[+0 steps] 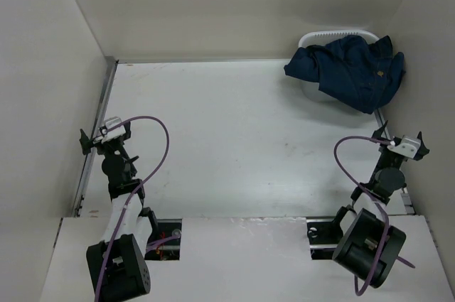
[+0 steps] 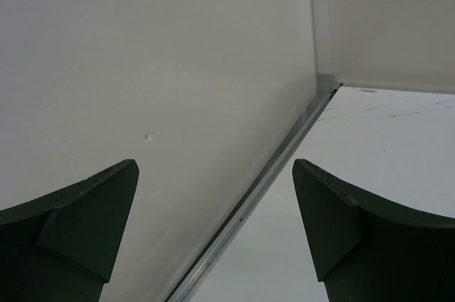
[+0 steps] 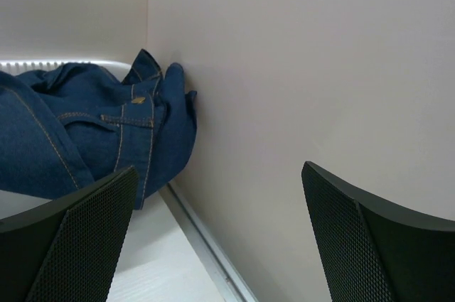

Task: Fold and stack the trousers
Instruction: Grab the trousers from the pile, then move the trousers to the center of the board, then flatten the trousers out

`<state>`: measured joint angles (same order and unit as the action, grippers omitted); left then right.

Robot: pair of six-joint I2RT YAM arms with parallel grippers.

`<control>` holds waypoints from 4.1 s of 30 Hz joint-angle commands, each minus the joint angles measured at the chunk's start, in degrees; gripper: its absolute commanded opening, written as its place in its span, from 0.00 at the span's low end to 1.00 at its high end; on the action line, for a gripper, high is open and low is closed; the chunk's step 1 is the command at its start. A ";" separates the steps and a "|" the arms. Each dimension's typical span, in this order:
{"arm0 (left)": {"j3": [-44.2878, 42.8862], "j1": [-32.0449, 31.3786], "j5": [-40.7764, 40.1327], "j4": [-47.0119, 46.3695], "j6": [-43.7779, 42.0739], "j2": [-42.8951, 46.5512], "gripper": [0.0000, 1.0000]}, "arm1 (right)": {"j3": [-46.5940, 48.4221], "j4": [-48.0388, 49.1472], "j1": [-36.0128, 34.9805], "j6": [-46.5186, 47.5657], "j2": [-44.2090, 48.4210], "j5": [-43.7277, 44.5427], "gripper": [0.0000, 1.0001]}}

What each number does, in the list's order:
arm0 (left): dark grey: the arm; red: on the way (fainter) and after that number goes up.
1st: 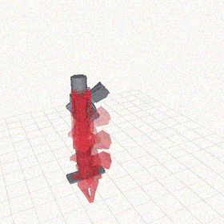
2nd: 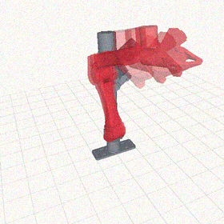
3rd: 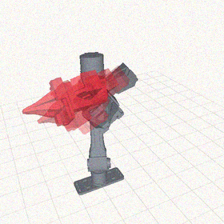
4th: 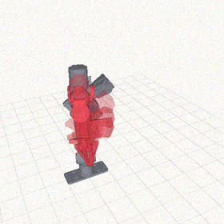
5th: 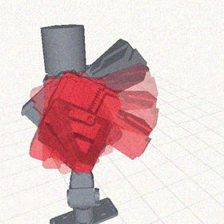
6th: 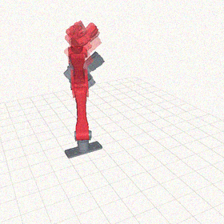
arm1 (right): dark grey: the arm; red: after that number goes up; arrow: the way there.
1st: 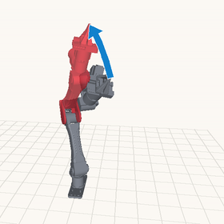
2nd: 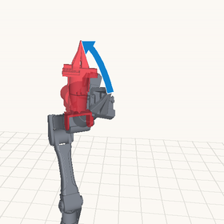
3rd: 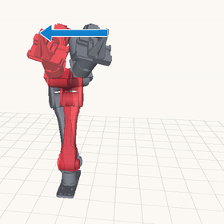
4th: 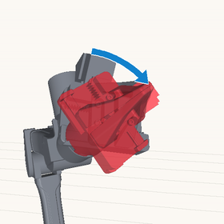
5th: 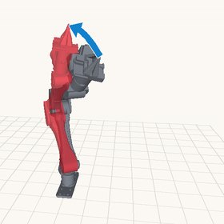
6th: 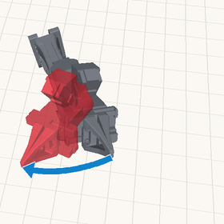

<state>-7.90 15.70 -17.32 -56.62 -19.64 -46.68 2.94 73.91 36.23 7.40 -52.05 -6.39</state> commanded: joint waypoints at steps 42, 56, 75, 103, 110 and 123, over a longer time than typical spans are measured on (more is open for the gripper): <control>-35.70 -25.07 13.10 46.78 0.30 -25.48 0.89 | 106.57 -93.86 -34.87 -19.35 -63.25 35.31 1.00; -34.46 -22.25 13.01 47.39 -0.40 -25.39 0.88 | 99.01 -96.41 -31.79 -22.07 -61.95 19.05 0.38; -28.23 -19.00 13.19 47.30 2.76 -10.29 0.89 | 94.43 -55.90 -63.50 10.15 -36.54 54.73 0.00; -36.75 -6.15 23.28 74.70 -0.93 -3.59 0.90 | 56.60 -77.59 -84.99 -50.07 -27.16 23.80 0.90; -34.64 -26.45 25.50 85.97 1.61 -7.64 0.84 | 45.58 -77.08 -81.88 -59.95 -28.45 9.39 0.75; -28.14 -42.28 23.56 82.20 3.20 -12.82 0.84 | 46.71 -65.56 -84.70 -62.95 -41.46 0.86 0.75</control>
<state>-37.06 -24.64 6.87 27.68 -16.32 -59.22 46.39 2.24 -47.53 -54.65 -91.88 -3.01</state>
